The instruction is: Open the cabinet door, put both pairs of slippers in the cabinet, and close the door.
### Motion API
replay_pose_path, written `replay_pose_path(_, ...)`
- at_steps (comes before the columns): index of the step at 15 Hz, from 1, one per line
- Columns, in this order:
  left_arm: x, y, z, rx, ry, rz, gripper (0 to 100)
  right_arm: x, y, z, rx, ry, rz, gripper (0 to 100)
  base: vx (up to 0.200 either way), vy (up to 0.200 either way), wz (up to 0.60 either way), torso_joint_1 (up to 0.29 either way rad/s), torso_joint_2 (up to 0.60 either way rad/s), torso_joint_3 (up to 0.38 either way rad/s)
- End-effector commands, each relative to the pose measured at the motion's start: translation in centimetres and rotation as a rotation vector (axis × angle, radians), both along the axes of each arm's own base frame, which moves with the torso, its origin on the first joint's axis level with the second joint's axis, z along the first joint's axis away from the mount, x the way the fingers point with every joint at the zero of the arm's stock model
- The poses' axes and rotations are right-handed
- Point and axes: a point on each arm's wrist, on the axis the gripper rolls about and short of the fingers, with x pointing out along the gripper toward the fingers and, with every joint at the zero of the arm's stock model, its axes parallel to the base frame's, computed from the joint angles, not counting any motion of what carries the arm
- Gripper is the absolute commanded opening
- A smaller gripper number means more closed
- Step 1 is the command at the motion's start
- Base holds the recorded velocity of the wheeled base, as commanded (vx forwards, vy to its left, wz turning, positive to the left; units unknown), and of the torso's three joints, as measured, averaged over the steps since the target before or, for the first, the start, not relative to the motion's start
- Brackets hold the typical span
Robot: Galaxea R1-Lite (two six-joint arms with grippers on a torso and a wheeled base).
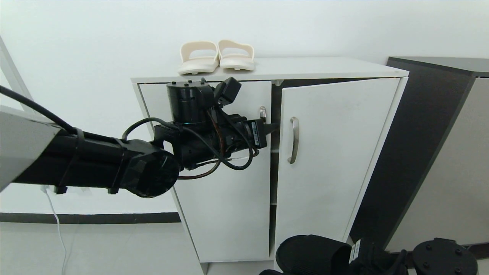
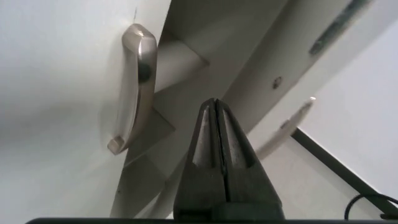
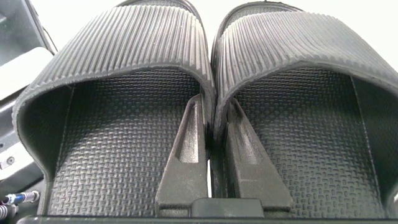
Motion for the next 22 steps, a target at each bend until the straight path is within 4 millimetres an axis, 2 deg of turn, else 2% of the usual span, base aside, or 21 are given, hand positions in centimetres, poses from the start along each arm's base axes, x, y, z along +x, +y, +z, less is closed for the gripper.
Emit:
replay_pose_path(1,1.0,-0.7,-0.9,0.008,0.014,-0.002,0,-0.2,-0.1,-0.2,-0.01,0.005,0.008,0,0.0,0.0,0.0,0.0,0.0,0.0)
replay_pose_path(7,1.1,-1.2,-1.3,0.013,0.022,-0.008,0,-0.4,0.0,-0.5,-0.022,0.015,0.019,0,0.0,0.0,0.0,0.0,0.0,0.0)
replay_pose_path(10,1.1,-1.3,-1.4,0.015,0.022,-0.012,0,-0.8,0.0,-0.6,-0.027,0.019,0.033,0,-0.2,0.0,0.0,0.004,0.0,-0.004)
replay_pose_path(12,0.0,-2.7,-1.5,0.018,0.024,-0.049,0,-1.1,-0.1,-0.8,-0.027,0.038,0.067,0,-0.2,0.0,0.0,0.0,0.0,0.009)
replay_pose_path(14,-2.8,-4.6,-0.9,0.016,0.012,-0.128,0,-1.5,-0.3,-0.9,-0.028,0.044,0.107,0,-0.2,0.0,0.0,0.002,0.0,0.002)
replay_pose_path(16,-4.3,-5.5,-0.2,-0.007,-0.013,-0.172,0,-1.6,-0.4,-0.9,-0.036,0.038,0.117,0,-0.2,0.0,0.0,0.005,0.0,0.002)
replay_pose_path(19,-4.2,-5.4,-0.1,-0.02,-0.03,-0.167,0,-1.6,-0.4,-0.9,-0.038,0.031,0.122,0,-0.2,0.0,0.0,0.001,0.0,0.004)
replay_pose_path(22,-3.7,-3.9,-0.4,-0.017,-0.028,-0.117,0,-1.4,-0.2,-0.8,-0.014,0.013,0.116,0,-0.067,0.0,0.0,-0.001,0.0,0.001)
